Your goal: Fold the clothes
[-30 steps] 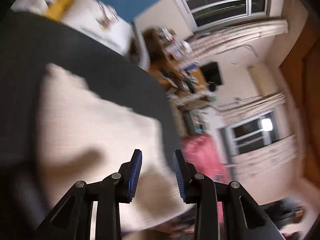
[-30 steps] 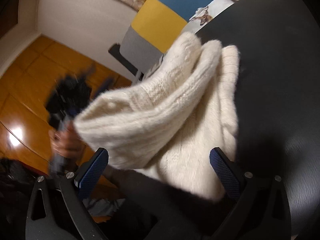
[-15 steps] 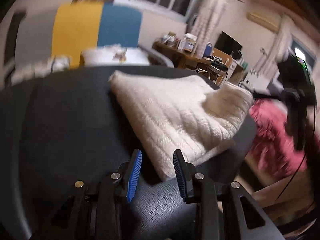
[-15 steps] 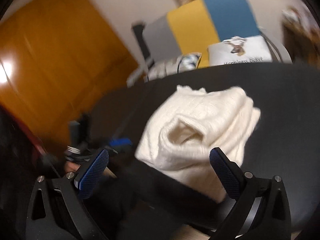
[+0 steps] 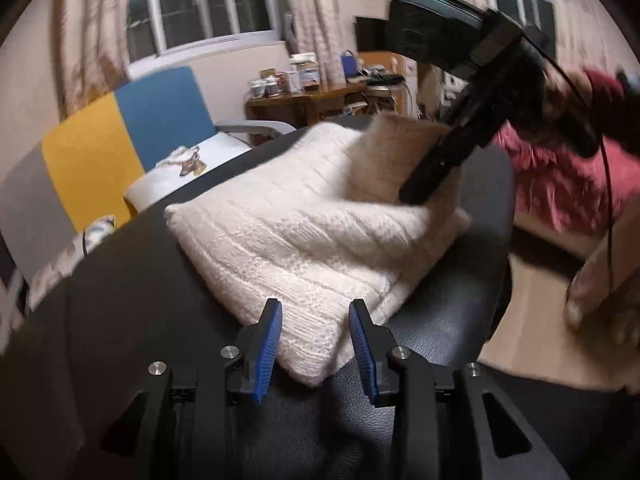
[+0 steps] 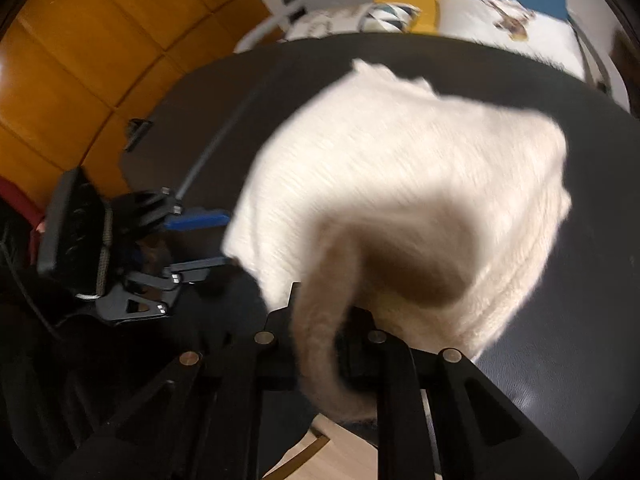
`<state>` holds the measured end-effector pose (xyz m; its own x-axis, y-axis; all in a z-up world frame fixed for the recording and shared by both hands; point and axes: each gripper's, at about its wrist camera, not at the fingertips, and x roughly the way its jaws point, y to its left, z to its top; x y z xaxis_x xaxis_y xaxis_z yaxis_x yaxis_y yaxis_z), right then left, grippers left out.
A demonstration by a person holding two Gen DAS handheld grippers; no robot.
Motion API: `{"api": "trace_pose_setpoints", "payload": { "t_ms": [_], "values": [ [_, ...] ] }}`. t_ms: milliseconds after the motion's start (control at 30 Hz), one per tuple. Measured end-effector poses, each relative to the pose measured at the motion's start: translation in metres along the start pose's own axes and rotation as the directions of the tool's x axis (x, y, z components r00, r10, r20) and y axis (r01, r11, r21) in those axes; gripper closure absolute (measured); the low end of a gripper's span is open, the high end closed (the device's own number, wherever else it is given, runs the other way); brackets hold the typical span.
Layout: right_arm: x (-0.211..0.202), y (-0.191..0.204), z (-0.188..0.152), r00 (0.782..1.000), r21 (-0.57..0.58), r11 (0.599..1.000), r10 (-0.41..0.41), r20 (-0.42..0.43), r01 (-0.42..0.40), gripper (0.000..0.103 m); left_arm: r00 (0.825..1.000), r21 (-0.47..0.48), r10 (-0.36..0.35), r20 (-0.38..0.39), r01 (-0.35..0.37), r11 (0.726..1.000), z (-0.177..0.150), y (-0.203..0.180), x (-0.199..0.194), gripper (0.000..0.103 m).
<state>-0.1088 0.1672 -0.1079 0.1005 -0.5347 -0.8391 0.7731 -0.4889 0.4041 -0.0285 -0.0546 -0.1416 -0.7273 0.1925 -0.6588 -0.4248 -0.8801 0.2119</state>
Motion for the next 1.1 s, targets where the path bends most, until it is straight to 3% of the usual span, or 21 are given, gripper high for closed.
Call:
{"api": "trace_pose_setpoints", "payload": {
  "t_ms": [200,333,433,533,667,767,833,900,933,967,1033,1100],
  "values": [
    [-0.003,-0.01,-0.018,0.998,0.04,0.998,0.052,0.039,-0.054,0.088,0.994,0.204,0.109,-0.023,-0.102,0.974,-0.013,-0.027,0.017,0.068],
    [-0.025,-0.01,-0.024,0.988,0.024,0.992,0.119,0.101,-0.122,0.091,0.998,0.133,0.068,-0.017,-0.065,0.989,-0.016,-0.014,0.008,0.088],
    [-0.031,-0.015,-0.033,0.994,0.003,0.996,0.083,0.072,-0.084,0.091,0.998,0.125,0.042,-0.037,-0.037,0.991,-0.024,-0.007,0.002,0.091],
    [-0.009,-0.031,-0.051,0.999,0.054,0.999,-0.003,-0.038,0.005,0.091,0.998,0.106,0.017,-0.068,-0.009,0.994,-0.033,-0.004,-0.004,0.091],
    [-0.008,-0.034,-0.07,1.0,0.098,0.995,0.013,0.006,-0.013,0.091,0.989,-0.094,-0.126,-0.076,0.119,0.988,-0.03,0.015,-0.024,0.089],
    [-0.016,-0.036,-0.08,0.999,0.12,0.993,-0.016,0.035,0.012,0.091,0.971,-0.282,-0.237,0.029,0.236,0.93,-0.021,0.04,-0.043,0.084],
    [-0.024,-0.038,-0.084,0.998,0.141,0.99,-0.011,0.059,0.003,0.09,0.953,-0.422,-0.281,0.111,0.301,0.855,-0.013,0.064,-0.044,0.083],
    [-0.041,-0.042,-0.085,0.991,0.189,0.98,0.035,0.133,-0.06,0.078,0.939,-0.513,-0.297,0.175,0.345,0.786,-0.005,0.083,-0.039,0.081],
    [-0.053,-0.042,-0.084,0.982,0.195,0.978,0.035,0.187,-0.072,0.056,0.934,-0.55,-0.298,0.196,0.356,0.755,0.0,0.091,-0.032,0.081],
    [-0.064,-0.041,-0.083,0.971,0.197,0.976,0.045,0.235,-0.092,0.036,0.933,-0.568,-0.292,0.209,0.358,0.741,0.006,0.096,-0.025,0.081],
    [-0.083,-0.04,-0.081,0.945,0.198,0.969,0.08,0.317,-0.149,0.025,0.938,-0.576,-0.273,0.213,0.347,0.741,0.019,0.101,-0.012,0.081],
    [-0.087,-0.045,-0.075,0.919,0.231,0.95,0.114,0.377,-0.213,0.025,0.934,-0.566,-0.291,0.208,0.358,0.743,0.027,0.097,0.0,0.081]
  ]
}}
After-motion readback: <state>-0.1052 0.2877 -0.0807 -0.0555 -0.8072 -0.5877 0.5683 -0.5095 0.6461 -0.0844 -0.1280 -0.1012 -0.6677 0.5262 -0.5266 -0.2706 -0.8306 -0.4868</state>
